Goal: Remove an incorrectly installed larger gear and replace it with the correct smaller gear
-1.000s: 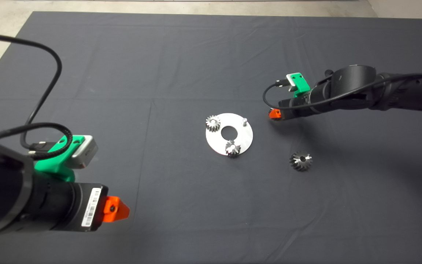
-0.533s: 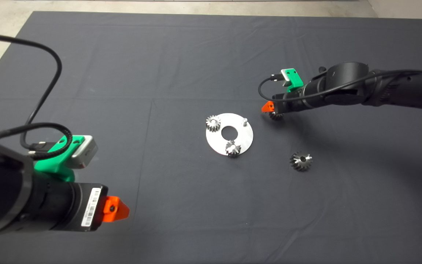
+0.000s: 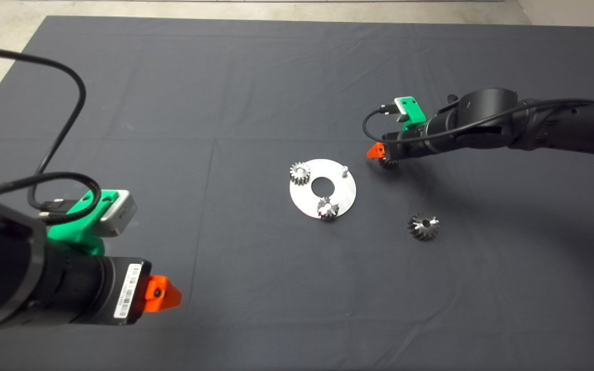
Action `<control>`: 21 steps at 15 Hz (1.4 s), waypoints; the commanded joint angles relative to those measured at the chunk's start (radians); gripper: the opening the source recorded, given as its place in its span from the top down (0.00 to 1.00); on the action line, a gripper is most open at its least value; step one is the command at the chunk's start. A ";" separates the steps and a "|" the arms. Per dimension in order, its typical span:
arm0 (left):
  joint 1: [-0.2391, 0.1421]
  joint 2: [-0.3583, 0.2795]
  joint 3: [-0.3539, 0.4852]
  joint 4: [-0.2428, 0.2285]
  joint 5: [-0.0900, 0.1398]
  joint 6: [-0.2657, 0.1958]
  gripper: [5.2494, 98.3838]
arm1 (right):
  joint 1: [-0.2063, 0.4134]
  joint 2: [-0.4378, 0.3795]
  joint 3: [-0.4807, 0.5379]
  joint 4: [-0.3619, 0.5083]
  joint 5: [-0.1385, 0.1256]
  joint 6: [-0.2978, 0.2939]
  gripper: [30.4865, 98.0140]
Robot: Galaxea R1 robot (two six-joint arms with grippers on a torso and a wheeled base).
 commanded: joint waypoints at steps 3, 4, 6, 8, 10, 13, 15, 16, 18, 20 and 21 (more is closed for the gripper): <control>-0.010 0.002 0.018 -0.012 0.028 -0.005 0.01 | 0.021 0.004 -0.001 -0.027 0.003 -0.002 0.16; -0.010 0.002 0.017 -0.013 0.028 -0.005 0.01 | 0.021 0.004 -0.003 -0.033 0.003 -0.001 0.16; -0.010 0.002 0.016 -0.012 0.028 -0.005 0.01 | 0.021 0.005 -0.006 -0.042 0.003 -0.001 0.16; -0.010 0.002 0.017 -0.012 0.028 -0.005 0.01 | 0.016 0.009 -0.010 -0.044 0.003 0.000 0.18; -0.010 0.000 0.016 -0.012 0.028 -0.005 0.01 | 0.015 0.010 -0.018 -0.044 0.003 0.001 0.18; -0.010 0.000 0.016 -0.012 0.028 -0.006 0.01 | 0.012 0.010 -0.021 -0.044 0.003 0.001 0.27; -0.010 0.000 0.017 -0.012 0.028 -0.006 0.01 | 0.004 0.010 -0.028 -0.044 0.003 0.002 0.27; -0.010 0.000 0.018 -0.012 0.028 -0.005 0.01 | 0.002 0.008 -0.029 -0.045 0.003 0.002 0.31; -0.010 0.000 0.016 -0.012 0.028 -0.005 0.01 | 0.001 0.010 -0.035 -0.044 0.003 0.004 0.34; -0.010 0.000 0.018 -0.012 0.028 -0.006 0.01 | 0.001 0.007 -0.035 -0.044 0.003 0.005 0.40; -0.010 0.000 0.018 -0.012 0.028 -0.006 0.01 | 0.001 0.007 -0.036 -0.046 0.003 0.005 0.40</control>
